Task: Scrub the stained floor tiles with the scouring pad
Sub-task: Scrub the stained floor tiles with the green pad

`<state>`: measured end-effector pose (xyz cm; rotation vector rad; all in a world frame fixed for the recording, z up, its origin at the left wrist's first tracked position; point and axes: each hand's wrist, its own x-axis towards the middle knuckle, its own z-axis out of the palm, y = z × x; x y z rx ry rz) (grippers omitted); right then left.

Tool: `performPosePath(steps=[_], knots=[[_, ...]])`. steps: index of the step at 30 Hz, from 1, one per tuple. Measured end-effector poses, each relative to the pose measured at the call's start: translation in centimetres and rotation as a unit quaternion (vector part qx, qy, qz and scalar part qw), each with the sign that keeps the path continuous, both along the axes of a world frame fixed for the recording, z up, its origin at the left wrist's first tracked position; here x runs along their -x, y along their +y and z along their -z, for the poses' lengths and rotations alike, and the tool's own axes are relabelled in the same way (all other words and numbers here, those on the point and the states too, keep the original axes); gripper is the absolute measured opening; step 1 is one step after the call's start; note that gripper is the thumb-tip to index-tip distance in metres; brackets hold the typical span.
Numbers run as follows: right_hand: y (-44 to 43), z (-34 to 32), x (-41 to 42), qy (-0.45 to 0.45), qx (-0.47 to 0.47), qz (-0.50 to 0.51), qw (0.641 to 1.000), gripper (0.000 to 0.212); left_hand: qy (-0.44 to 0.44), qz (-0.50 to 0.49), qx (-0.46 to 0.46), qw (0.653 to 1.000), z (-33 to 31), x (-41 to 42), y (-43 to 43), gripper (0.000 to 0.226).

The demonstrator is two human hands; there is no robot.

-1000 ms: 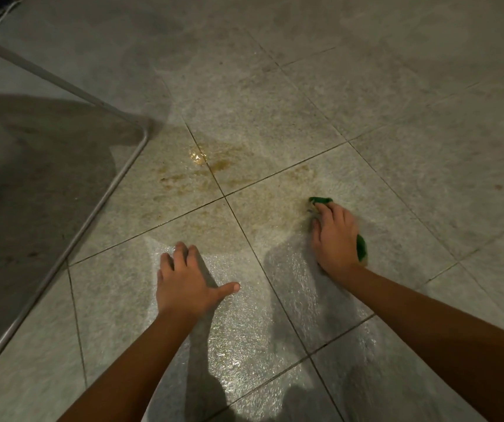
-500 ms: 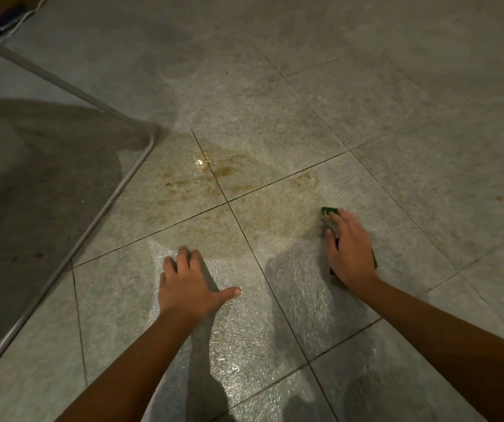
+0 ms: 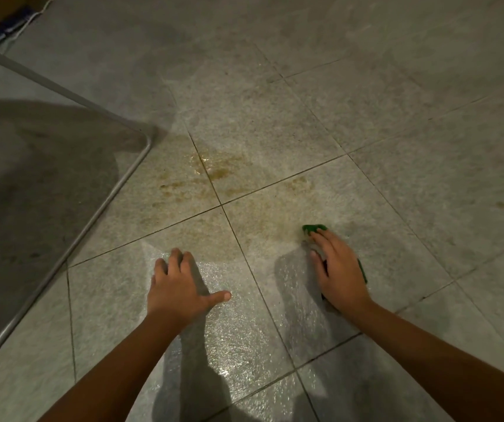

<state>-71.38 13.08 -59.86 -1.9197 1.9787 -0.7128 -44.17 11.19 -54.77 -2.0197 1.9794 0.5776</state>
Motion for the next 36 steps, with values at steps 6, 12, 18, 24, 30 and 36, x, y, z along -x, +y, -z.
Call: performPosePath(steps=[6,12,18,24,30,36], knots=[[-2.7,0.2,0.4,-0.011,0.022,0.114,0.993,0.040,-0.006,-0.012,-0.006,1.000,0.2,0.0,-0.1,0.122],[-5.4,0.2,-4.2,-0.004,0.032,0.040,0.999,0.040,-0.019,-0.016,-0.025,0.999,-0.1,0.3,-0.1,0.122],[-3.3,0.3,-5.4,-0.012,0.037,-0.053,0.998,0.043,-0.039,-0.032,-0.074,0.996,-0.5,0.8,-0.5,0.124],[-2.5,0.5,-2.6,0.007,0.014,-0.112,0.994,0.045,-0.073,0.043,-0.086,0.993,-2.2,-0.1,-1.9,0.110],[-4.8,0.2,-6.0,0.007,-0.016,0.052,0.999,0.031,-0.107,0.098,-0.079,0.986,-3.9,-4.4,-4.3,0.109],[-6.2,-1.3,-10.2,0.095,-0.086,-0.107,0.986,0.046,-0.079,0.049,-0.040,0.995,-3.1,-7.7,-3.8,0.117]])
